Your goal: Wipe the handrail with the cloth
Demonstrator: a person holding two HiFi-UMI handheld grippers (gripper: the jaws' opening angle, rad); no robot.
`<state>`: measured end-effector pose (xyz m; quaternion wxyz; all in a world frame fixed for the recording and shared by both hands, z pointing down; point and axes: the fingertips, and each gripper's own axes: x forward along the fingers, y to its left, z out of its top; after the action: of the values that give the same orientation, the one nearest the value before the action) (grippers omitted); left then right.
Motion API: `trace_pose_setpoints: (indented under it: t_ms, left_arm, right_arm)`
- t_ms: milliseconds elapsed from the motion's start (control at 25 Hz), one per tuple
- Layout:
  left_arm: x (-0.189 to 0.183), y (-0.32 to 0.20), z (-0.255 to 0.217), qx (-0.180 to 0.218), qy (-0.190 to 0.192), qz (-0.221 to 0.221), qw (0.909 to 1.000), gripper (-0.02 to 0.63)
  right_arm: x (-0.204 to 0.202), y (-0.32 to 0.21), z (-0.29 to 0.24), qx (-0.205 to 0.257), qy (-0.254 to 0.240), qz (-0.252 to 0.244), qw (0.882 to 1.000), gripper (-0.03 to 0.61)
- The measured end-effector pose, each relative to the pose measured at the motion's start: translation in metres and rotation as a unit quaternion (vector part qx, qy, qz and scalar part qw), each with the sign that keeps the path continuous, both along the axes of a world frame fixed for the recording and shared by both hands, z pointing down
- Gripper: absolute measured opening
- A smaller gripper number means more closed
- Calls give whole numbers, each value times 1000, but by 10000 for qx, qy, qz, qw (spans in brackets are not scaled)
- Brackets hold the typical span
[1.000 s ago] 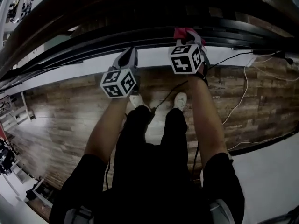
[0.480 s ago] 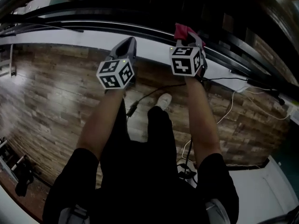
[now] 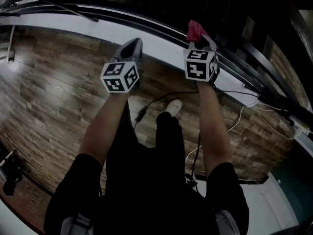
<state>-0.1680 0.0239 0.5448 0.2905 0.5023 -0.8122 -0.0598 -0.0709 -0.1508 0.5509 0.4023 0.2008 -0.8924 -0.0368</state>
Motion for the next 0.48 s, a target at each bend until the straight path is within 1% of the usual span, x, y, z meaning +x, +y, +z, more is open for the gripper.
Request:
trace_pose_setpoints:
  t_ms: [360,480]
  left_arm:
    - [-33,20,1,67,92,-194,9997,0]
    - [-39,24,2,97,135,-241,9996,0]
  right_arm:
    - [-42,26,0,-37,93,-251,9996,43]
    - [-51,34,2,-73,99,-315,9994,43]
